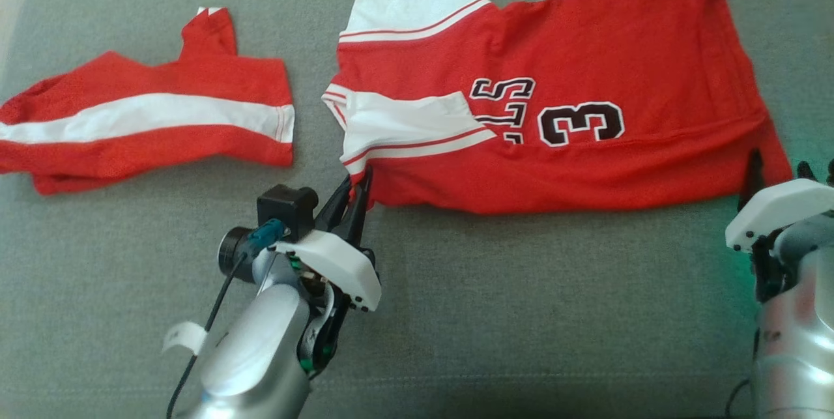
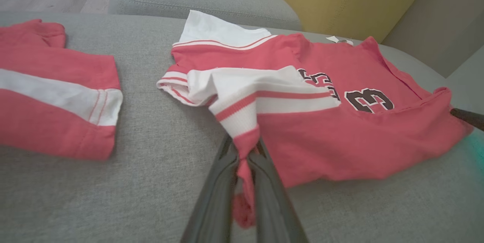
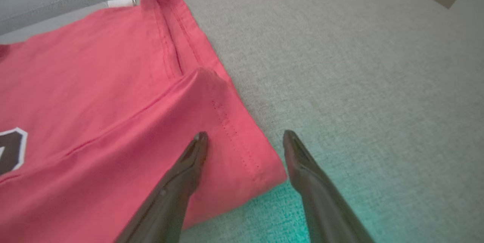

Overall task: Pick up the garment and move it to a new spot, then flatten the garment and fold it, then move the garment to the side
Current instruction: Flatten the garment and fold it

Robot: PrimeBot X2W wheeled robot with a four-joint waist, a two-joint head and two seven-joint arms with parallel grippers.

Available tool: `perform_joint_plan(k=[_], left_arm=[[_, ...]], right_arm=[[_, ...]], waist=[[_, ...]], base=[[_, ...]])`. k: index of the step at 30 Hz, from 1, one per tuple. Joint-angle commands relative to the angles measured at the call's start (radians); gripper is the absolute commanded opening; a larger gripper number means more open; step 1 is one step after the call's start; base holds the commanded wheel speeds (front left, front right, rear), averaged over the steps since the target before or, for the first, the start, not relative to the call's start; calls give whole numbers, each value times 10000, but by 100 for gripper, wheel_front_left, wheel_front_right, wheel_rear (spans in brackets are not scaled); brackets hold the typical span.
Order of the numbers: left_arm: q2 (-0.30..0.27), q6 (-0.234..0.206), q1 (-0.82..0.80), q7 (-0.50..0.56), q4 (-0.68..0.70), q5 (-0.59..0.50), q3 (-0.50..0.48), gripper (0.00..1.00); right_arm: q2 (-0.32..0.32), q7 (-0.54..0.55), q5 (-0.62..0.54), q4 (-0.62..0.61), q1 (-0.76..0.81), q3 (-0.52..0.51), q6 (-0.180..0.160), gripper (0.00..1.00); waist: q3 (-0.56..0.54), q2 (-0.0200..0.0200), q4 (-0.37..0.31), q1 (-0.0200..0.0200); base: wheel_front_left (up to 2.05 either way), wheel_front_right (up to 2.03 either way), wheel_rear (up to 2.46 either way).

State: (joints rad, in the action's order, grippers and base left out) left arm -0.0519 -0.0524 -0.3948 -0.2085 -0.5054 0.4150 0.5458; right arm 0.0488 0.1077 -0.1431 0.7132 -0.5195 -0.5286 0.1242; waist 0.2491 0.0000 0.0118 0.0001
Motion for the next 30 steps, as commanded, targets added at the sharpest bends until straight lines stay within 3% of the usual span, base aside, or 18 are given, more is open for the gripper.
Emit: perform_joint_plan(k=[1, 8, 9, 10, 11, 20, 30], left_arm=[[-198, -70, -390, 2, 419, -52, -235, 0], [-365, -190, -354, 113, 682, -47, -248, 0], [-390, -209, -353, 123, 707, -42, -256, 0], [-416, -228, -348, 130, 726, -36, -265, 0], [-440, -246, -339, 136, 740, -25, -277, 0], [-667, -332, -135, 244, 643, -7, -215, 0], [-1031, -385, 964, 561, 425, 217, -64, 0]], right_arm=[[22, 0, -130, -86, -433, 86, 65, 100], [17, 135, -252, 843, -868, -239, 65, 100], [17, 141, -307, 943, -904, -283, 65, 79], [17, 140, -333, 1042, -941, -326, 65, 12], [16, 131, -346, 1145, -975, -352, 65, 0], [59, -88, -234, 1658, -935, -389, 65, 0], [165, 255, 407, 1404, 259, 134, 65, 0]], waist=[[97, 0, 71, -1], [166, 0, 72, -1], [156, 0, 58, -1], [137, 0, 37, -1], [110, 0, 9, -1], [-466, 0, -283, -1], [-1777, 0, -557, -1]], base=[[0, 0, 0], [0, 0, 0], [0, 0, 0], [0, 0, 0], [0, 0, 0], [0, 0, 0], [0, 0, 0]])
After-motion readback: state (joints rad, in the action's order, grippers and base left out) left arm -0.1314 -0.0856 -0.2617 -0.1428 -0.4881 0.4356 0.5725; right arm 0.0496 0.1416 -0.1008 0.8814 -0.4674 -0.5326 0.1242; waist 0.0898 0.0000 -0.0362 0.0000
